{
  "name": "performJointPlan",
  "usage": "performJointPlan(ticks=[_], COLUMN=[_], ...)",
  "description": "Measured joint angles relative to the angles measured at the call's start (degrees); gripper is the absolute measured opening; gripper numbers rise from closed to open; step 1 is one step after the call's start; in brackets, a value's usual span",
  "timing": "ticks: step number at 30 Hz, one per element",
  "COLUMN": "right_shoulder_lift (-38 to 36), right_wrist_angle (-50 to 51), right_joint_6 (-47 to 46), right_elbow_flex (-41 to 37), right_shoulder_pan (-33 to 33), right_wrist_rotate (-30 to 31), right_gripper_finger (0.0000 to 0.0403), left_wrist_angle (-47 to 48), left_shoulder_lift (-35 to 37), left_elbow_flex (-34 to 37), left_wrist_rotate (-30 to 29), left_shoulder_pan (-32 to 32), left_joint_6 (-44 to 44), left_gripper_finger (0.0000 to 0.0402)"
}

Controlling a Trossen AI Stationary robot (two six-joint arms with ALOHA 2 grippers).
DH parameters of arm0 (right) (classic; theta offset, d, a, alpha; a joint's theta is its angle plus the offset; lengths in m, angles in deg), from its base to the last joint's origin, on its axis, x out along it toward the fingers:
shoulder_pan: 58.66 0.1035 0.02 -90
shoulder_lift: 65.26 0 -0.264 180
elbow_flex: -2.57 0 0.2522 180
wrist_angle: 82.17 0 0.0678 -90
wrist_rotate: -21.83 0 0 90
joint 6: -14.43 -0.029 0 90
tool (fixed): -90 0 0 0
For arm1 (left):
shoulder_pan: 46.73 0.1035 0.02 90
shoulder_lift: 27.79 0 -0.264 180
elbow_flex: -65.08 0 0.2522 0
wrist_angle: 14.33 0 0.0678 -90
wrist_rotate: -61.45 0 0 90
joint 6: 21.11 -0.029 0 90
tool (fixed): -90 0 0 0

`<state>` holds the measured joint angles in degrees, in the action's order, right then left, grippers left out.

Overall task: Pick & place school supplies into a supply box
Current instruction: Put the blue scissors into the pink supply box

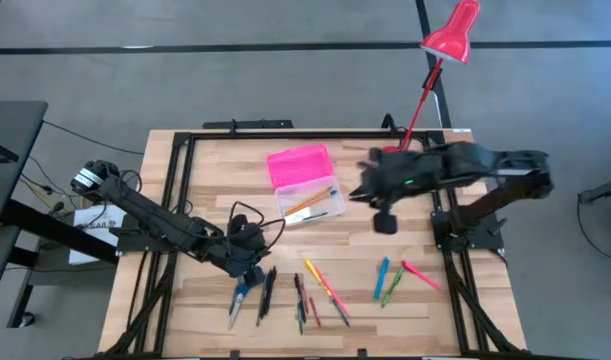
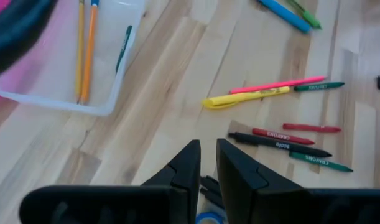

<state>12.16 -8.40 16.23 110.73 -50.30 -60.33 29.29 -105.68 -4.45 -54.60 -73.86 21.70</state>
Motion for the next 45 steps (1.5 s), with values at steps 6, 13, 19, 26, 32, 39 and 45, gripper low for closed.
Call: performJointPlan(ticks=[6,13,19,26,32,39,45], right_shoulder_lift=[-15.78,-29.65,-34.11,-33.47,-30.54,-29.74,-29.81], right_wrist_angle=[-13.38,-24.34,-27.56,-35.07,-38.80,-38.51,-37.67], right_joint_6=[-6.12,-25.66,-35.28,-27.62,-24.05,-21.25,-21.03], right_elbow_flex=[-18.18,-39.97,-51.40,-55.50,-55.52,-55.55,-55.55], right_shoulder_pan=[-0.99,0.25,3.47,7.26,7.25,6.04,5.72], right_wrist_rotate=[-0.23,-3.09,-5.79,-4.91,-2.98,-3.18,-3.23], right_gripper_finger=[0.0004,0.0023,0.0028,0.0016,0.0011,0.0011,0.0019], left_wrist_angle=[-0.57,-0.08,6.59,13.20,12.60,5.64,5.15], left_shoulder_lift=[0.00,0.00,0.00,-0.45,-6.58,-13.20,-15.10], left_elbow_flex=[0.00,0.00,0.00,0.00,0.00,0.00,0.02], left_wrist_rotate=[0.29,6.59,13.19,13.38,17.01,19.59,19.56], left_shoulder_pan=[0.00,0.00,-0.37,-1.42,-1.42,-1.42,-0.94], left_joint_6=[0.21,2.21,18.01,33.51,33.21,31.84,33.76], left_gripper_finger=[0.0046,0.0046,0.0046,0.0046,0.0046,0.0054,0.0105])
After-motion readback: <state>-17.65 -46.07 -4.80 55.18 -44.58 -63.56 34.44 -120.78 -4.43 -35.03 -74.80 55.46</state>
